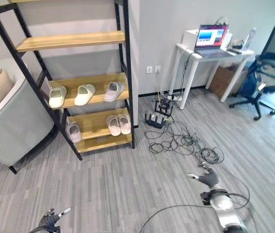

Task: Arrange the slippers neatly on the shoe rack.

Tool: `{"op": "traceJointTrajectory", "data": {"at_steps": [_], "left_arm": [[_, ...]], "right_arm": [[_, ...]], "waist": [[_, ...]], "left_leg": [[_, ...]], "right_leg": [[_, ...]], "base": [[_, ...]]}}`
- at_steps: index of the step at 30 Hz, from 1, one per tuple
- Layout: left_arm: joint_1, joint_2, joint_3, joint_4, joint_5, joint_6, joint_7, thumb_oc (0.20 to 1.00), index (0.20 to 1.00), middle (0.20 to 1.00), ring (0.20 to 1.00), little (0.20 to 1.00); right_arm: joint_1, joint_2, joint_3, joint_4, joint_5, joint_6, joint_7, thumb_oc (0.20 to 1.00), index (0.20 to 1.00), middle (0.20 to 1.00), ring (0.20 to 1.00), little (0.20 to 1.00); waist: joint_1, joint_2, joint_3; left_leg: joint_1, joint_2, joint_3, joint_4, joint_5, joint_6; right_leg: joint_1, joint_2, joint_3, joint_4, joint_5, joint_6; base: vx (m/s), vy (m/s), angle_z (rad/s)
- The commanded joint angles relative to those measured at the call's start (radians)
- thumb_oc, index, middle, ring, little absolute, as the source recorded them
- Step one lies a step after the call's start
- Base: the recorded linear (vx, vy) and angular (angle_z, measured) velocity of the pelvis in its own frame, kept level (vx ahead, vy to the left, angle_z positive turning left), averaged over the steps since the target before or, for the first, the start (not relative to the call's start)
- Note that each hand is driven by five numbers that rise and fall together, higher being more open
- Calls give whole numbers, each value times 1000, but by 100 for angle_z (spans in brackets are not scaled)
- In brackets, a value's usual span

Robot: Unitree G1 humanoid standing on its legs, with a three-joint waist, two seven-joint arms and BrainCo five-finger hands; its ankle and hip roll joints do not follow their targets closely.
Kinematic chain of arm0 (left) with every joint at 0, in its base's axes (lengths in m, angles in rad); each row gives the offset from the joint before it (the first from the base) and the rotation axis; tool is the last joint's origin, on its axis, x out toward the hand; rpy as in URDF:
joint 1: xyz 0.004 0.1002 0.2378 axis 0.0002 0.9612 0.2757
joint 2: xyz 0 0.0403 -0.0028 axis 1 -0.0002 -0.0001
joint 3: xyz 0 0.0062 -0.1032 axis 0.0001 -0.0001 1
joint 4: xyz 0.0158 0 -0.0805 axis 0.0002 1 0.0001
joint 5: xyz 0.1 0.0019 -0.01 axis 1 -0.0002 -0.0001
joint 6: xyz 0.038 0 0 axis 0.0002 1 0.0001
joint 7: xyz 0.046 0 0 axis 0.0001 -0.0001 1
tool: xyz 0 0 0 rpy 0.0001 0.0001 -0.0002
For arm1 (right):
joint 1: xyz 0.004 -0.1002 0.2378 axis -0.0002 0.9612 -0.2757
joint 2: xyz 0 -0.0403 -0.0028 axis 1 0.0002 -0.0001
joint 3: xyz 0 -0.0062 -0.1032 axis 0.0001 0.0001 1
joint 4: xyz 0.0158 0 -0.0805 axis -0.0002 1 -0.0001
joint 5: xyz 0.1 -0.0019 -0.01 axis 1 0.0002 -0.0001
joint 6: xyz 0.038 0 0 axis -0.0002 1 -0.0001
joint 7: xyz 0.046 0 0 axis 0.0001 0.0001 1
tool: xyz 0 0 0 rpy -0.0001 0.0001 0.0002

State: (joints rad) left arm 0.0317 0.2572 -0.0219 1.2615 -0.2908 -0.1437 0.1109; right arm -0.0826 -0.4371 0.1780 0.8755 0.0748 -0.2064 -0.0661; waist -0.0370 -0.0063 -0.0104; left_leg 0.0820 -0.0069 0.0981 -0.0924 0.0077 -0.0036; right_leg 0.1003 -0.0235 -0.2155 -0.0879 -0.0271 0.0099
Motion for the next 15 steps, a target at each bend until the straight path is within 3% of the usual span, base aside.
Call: {"op": "traceJointTrajectory", "data": {"at_steps": [1,11,15], "left_arm": [[-51,-17,10,65,54,6,-4,1000,1000,1000,1000,1000],[-43,-38,8,73,30,4,1,1000,1000,1000,1000,1000],[-49,-49,-9,61,32,4,2,1000,1000,1000,1000,1000]], "right_arm": [[-8,25,54,24,26,-9,11,1000,1000,1000,1000,1000],[-49,28,60,81,-25,6,-43,1000,1000,1000,1000,1000],[-51,65,41,71,29,-5,-65,1000,1000,1000,1000,1000]], "waist": [[20,16,26],[51,-3,25],[54,-5,26]], "left_leg": [[-4,56,12,5,-36,-51],[-15,44,-22,5,-43,-44],[-8,44,-25,5,-47,-43]], "right_leg": [[9,-93,-50,1,3,122],[11,-95,-56,1,1,120],[14,-94,-57,1,-1,120]], "base": [[10,0,20],[11,3,12],[0,0,0]]}}
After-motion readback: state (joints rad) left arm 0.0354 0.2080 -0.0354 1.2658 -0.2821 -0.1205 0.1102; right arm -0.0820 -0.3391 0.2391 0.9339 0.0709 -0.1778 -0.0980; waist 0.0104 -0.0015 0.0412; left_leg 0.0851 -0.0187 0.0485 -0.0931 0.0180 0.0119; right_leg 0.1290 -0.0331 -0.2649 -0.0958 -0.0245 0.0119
